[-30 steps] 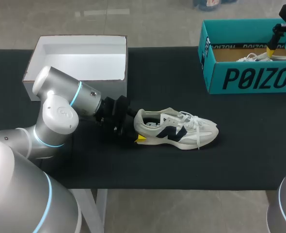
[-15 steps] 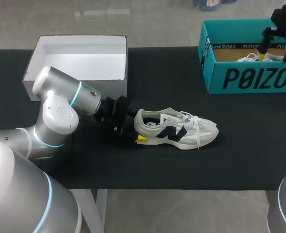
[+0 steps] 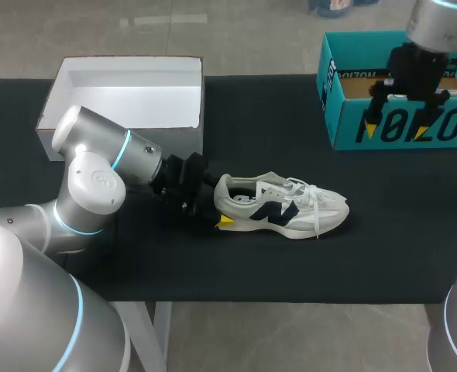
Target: Take the shoe out of the shoebox, open the shoe tongue, remove and reinsert the insole, then place the shoe into the shoebox
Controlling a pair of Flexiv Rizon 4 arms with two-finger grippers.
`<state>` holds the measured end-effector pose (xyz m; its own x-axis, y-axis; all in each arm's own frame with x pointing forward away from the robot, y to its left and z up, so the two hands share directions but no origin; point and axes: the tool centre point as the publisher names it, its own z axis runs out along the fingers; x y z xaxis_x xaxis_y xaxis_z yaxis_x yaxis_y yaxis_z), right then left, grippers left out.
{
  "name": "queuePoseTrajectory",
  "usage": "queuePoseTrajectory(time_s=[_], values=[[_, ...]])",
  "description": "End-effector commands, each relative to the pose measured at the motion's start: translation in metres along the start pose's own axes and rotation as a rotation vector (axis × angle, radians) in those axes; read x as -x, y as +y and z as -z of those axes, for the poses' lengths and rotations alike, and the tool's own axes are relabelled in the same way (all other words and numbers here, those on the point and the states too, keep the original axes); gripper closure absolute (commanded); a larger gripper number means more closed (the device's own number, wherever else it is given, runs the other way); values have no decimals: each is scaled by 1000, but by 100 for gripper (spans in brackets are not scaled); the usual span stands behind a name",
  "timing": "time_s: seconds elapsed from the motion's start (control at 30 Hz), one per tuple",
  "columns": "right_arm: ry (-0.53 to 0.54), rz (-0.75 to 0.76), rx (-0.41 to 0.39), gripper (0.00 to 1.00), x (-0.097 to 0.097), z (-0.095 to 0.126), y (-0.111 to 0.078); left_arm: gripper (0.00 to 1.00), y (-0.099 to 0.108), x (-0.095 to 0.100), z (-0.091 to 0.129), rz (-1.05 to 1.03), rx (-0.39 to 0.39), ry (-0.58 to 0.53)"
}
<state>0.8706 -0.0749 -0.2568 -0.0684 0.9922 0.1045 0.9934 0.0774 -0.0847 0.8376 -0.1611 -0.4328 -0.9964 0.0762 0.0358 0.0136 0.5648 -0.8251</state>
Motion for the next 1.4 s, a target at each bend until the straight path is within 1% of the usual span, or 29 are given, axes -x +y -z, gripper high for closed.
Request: queuePoseTrajectory(time_s=[0.03,0.17,0.3,0.47,0.53,0.7,0.73,0.83,0.87,1.4], values=[[-43,23,86,0,-36,-19,-21,100,2,1,-3,-1,0,1],[-46,16,93,0,-63,-31,-33,100,2,1,-3,-1,0,1],[-17,10,98,0,-95,-42,-41,100,2,1,-3,-1,0,1],[0,19,92,0,-129,-48,-45,100,2,1,-3,-1,0,1],[25,8,76,0,-139,-50,-44,100,2,1,-3,-1,0,1],[35,19,56,0,-169,-58,-42,100,2,1,-3,-1,0,1],[52,-4,50,0,-173,-59,-42,100,2,1,-3,-1,0,1],[52,-15,51,0,-188,-61,-43,100,2,1,-3,-1,0,1],[74,-2,32,0,-193,-62,-44,100,2,1,-3,-1,0,1],[74,-2,32,0,-193,-62,-44,100,2,1,-3,-1,0,1]])
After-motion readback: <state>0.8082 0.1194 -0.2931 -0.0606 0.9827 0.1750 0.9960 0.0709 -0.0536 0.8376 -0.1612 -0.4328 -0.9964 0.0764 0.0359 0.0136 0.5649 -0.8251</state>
